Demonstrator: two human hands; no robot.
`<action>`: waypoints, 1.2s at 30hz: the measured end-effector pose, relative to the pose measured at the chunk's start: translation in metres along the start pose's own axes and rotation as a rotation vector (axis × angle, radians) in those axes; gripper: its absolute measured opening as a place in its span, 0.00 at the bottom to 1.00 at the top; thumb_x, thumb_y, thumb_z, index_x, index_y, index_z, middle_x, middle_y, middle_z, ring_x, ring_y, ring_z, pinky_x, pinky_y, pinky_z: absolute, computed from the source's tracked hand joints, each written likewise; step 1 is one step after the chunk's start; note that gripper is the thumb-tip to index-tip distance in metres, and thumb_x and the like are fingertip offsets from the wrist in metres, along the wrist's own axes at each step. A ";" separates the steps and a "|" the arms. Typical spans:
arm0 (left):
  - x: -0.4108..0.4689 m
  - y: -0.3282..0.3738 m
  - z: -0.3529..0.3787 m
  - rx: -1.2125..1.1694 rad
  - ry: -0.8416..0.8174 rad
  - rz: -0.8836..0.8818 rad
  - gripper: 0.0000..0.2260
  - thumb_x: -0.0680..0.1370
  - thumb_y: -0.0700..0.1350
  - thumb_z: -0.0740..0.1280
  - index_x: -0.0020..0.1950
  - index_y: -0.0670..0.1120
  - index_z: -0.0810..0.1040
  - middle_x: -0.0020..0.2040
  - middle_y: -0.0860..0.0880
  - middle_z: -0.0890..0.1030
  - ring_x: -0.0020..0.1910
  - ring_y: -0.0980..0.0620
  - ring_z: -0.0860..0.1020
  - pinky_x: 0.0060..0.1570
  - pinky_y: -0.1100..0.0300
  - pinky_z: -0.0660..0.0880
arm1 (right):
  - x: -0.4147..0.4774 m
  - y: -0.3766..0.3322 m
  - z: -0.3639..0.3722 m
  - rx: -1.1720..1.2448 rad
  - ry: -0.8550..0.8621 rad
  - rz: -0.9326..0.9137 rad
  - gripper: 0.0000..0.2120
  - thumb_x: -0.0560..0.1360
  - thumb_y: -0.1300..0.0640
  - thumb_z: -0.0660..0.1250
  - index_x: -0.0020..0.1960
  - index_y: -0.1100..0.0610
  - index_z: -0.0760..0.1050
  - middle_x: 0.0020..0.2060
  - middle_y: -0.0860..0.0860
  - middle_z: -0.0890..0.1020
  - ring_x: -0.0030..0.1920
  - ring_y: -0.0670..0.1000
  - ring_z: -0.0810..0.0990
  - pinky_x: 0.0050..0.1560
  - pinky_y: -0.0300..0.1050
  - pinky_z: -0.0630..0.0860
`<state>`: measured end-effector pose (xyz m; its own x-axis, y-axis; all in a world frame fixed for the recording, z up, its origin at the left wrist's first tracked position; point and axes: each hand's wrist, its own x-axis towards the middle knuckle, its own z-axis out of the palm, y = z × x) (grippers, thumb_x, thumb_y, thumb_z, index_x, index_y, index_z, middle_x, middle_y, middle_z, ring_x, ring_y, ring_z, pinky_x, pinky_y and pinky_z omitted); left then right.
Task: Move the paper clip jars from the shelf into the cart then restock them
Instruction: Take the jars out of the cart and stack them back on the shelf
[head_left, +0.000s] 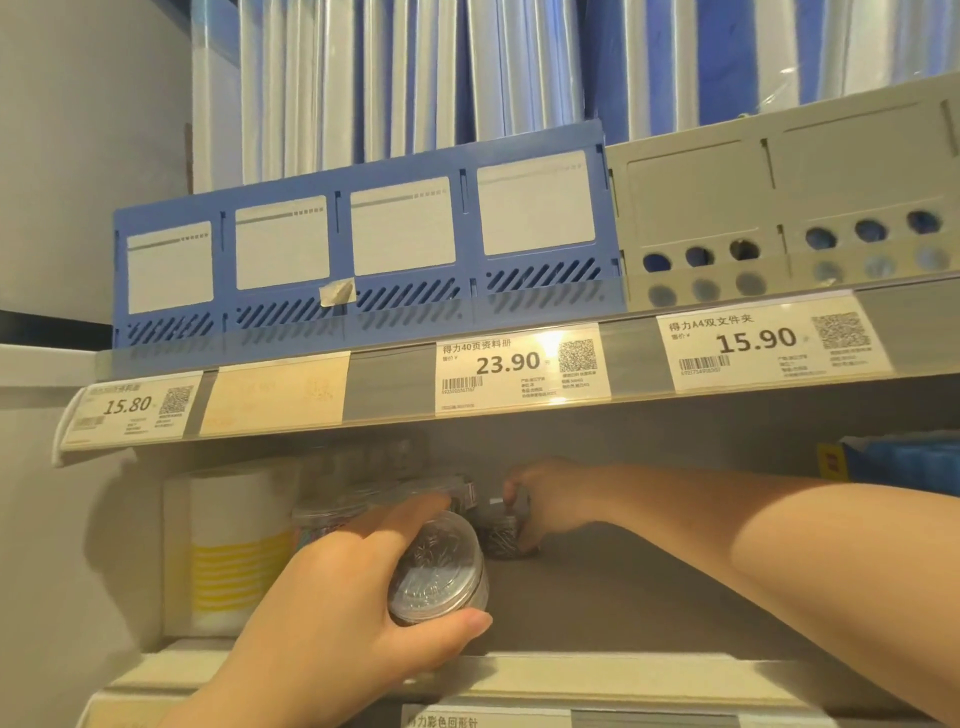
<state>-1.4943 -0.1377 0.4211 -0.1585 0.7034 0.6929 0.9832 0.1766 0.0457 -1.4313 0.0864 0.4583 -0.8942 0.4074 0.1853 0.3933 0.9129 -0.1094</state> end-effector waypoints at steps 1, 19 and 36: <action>0.000 0.000 0.000 0.004 0.005 -0.001 0.32 0.56 0.77 0.54 0.59 0.74 0.58 0.46 0.79 0.63 0.53 0.66 0.73 0.46 0.77 0.66 | 0.000 0.001 0.000 0.011 0.003 0.002 0.26 0.70 0.54 0.73 0.65 0.55 0.69 0.48 0.48 0.72 0.47 0.49 0.73 0.32 0.33 0.65; -0.001 0.001 -0.001 0.051 -0.011 -0.035 0.37 0.47 0.84 0.40 0.55 0.78 0.51 0.44 0.79 0.62 0.43 0.72 0.68 0.44 0.80 0.65 | -0.001 0.010 0.005 0.090 -0.015 0.060 0.33 0.70 0.47 0.73 0.70 0.53 0.63 0.58 0.51 0.72 0.54 0.50 0.72 0.49 0.40 0.71; 0.000 0.003 0.000 -0.013 0.048 0.005 0.37 0.57 0.75 0.56 0.65 0.67 0.64 0.50 0.66 0.79 0.51 0.62 0.76 0.49 0.70 0.71 | -0.008 0.001 0.005 0.072 0.050 0.012 0.34 0.73 0.45 0.69 0.73 0.56 0.60 0.70 0.52 0.66 0.67 0.53 0.68 0.60 0.40 0.67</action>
<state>-1.4912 -0.1371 0.4212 -0.1493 0.6701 0.7271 0.9851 0.1642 0.0510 -1.4248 0.0839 0.4516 -0.8772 0.4204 0.2319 0.3856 0.9047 -0.1813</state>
